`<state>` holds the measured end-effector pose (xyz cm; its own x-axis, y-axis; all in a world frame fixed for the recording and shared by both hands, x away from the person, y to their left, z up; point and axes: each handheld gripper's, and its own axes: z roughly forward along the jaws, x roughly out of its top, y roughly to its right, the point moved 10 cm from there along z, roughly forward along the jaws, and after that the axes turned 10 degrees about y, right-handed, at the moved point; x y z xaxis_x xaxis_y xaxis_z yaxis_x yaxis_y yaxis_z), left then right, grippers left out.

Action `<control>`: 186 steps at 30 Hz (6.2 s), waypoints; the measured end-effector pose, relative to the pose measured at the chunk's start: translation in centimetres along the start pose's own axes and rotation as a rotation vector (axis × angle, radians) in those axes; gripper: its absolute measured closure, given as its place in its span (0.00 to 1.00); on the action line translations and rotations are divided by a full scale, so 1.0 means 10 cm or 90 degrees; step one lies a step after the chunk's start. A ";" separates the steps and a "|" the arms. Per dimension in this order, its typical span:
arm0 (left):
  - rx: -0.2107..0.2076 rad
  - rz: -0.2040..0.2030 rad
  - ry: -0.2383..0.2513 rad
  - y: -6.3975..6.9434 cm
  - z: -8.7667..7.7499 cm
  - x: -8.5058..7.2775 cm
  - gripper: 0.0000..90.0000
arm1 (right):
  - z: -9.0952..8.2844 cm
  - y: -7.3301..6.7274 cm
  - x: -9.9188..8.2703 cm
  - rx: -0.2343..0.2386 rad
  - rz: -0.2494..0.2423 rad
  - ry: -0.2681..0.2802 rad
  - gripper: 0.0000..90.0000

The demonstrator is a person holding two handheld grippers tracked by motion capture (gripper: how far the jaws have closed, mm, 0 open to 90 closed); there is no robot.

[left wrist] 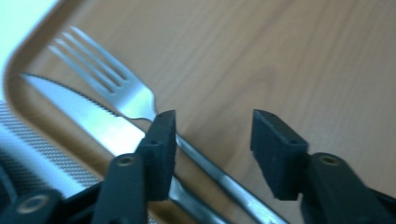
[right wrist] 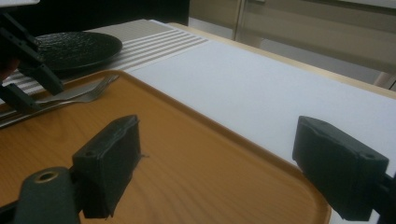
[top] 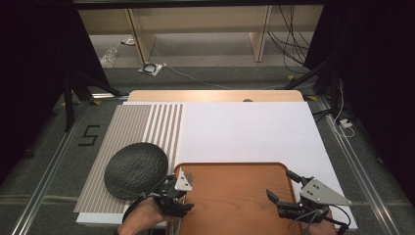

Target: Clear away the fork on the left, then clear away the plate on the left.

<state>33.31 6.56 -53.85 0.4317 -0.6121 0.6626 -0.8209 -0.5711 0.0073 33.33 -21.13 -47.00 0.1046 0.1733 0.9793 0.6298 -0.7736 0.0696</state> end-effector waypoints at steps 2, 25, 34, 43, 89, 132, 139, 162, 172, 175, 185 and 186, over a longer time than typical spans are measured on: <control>0.013 -0.001 0.012 -0.05 -0.02 0.02 0.50 | 0.00 0.00 0.00 0.000 0.001 0.001 0.18; 0.136 -0.129 0.141 -0.51 -0.36 0.09 0.24 | 0.00 0.00 0.00 -0.001 0.002 0.002 0.18; 0.163 -0.171 0.166 -0.61 -0.46 0.03 0.22 | 0.00 0.01 0.00 -0.002 0.006 0.002 0.18; 0.201 -0.221 0.200 -0.71 -0.58 0.00 0.21 | 0.01 0.03 -0.02 0.000 0.006 0.002 0.18; 0.263 -0.536 0.339 -1.05 -1.06 -0.50 0.19 | 0.00 -0.01 0.00 -0.001 -0.001 0.001 0.18; 0.318 -0.874 0.420 -1.25 -1.26 -1.15 0.20 | -0.01 0.00 0.00 -0.003 0.000 0.000 0.18; 0.301 -0.913 0.420 -1.22 -1.24 -1.22 0.20 | 0.00 -0.01 0.00 -0.003 -0.002 -0.001 0.18; 0.176 -1.077 0.455 -1.10 -1.06 -1.28 0.26 | 0.01 -0.02 0.00 -0.002 -0.001 0.000 0.18; 0.154 -1.115 0.478 -1.08 -0.98 -1.24 0.33 | 0.01 -0.01 0.00 -0.002 -0.003 -0.002 0.18; 0.160 -1.112 0.476 -1.09 -0.95 -1.22 0.36 | 0.01 -0.01 0.00 -0.002 -0.002 -0.001 0.18; 0.150 -1.134 0.488 -1.11 -0.86 -1.20 0.46 | 0.01 -0.02 0.00 -0.002 -0.003 -0.002 0.18; 0.150 -1.134 0.488 -1.11 -0.86 -1.19 0.47 | 0.01 -0.02 0.00 -0.002 -0.003 -0.001 0.18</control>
<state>34.09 24.89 -55.41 0.2958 0.9441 0.1455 0.3848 -0.2572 0.8864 33.33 -20.90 -47.01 0.1023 0.1778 0.9787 0.6276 -0.7749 0.0752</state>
